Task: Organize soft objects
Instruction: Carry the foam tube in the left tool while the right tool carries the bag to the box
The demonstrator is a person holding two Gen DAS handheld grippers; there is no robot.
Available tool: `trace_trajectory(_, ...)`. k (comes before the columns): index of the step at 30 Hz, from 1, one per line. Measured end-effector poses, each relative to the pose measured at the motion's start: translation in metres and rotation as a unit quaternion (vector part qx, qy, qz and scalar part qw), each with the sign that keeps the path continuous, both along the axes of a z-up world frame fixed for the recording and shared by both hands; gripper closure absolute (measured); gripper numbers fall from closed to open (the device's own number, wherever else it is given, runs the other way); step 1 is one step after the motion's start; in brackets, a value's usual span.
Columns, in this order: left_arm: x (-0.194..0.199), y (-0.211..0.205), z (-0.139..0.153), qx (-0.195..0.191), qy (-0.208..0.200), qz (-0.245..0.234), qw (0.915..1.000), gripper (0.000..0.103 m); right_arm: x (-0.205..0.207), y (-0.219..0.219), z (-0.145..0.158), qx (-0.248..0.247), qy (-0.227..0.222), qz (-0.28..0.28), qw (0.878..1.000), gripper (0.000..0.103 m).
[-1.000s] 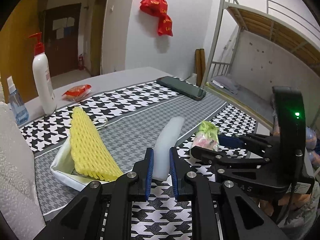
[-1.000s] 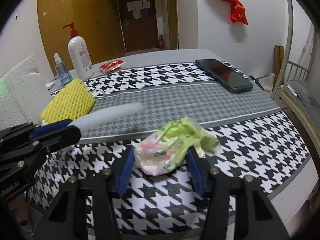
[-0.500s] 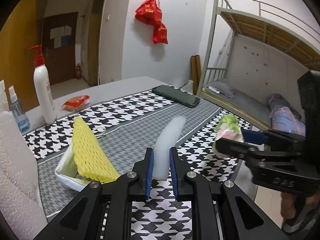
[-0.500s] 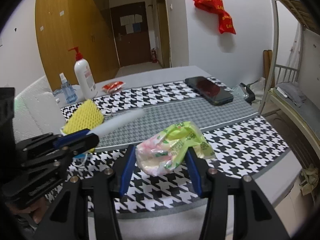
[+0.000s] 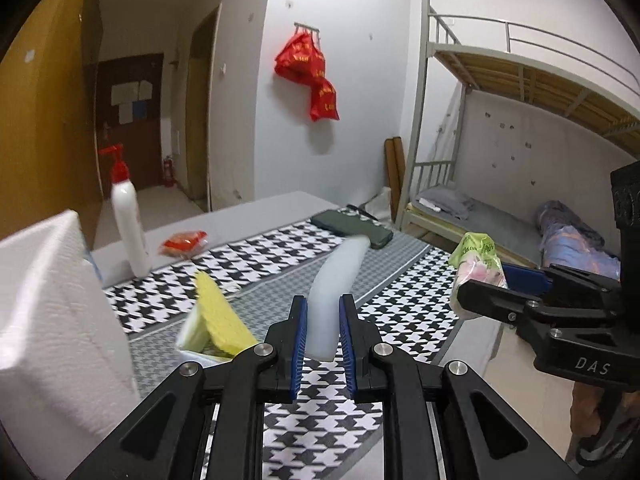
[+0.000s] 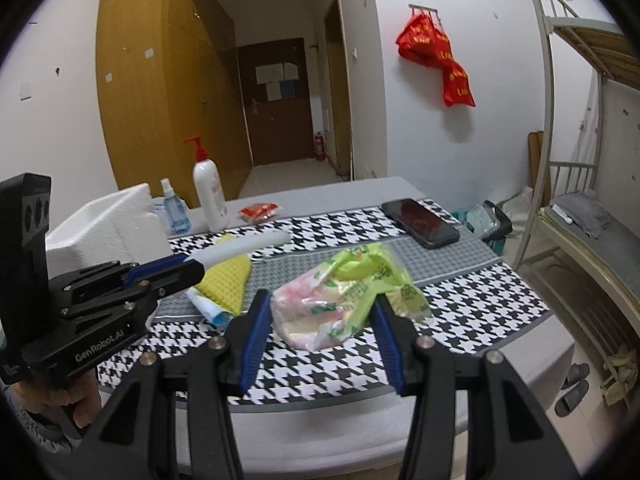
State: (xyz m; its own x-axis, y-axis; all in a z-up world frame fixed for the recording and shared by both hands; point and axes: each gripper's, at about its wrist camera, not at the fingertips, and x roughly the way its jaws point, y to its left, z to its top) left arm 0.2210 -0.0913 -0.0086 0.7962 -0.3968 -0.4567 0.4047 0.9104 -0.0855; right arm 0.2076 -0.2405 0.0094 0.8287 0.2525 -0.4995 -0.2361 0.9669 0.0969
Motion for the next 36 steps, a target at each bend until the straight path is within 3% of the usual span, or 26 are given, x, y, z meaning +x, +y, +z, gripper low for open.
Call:
trace_trajectory(13, -0.038, 0.026, 0.037, 0.010, -0.049, 0.036, 0.9981, 0.086, -0.037, 0.013, 0.031, 0.012, -0.049, 0.024, 0.998, 0.049)
trace_trajectory(21, -0.053, 0.044, 0.051, 0.017, -0.058, 0.058, 0.9965, 0.086, -0.049, 0.029, 0.047, 0.019, -0.072, 0.052, 0.996, 0.049)
trace_trajectory(36, -0.087, 0.101, 0.077, 0.006, -0.096, 0.143, 0.9851, 0.086, -0.050, 0.071, 0.064, 0.025, -0.099, 0.117, 0.988, 0.049)
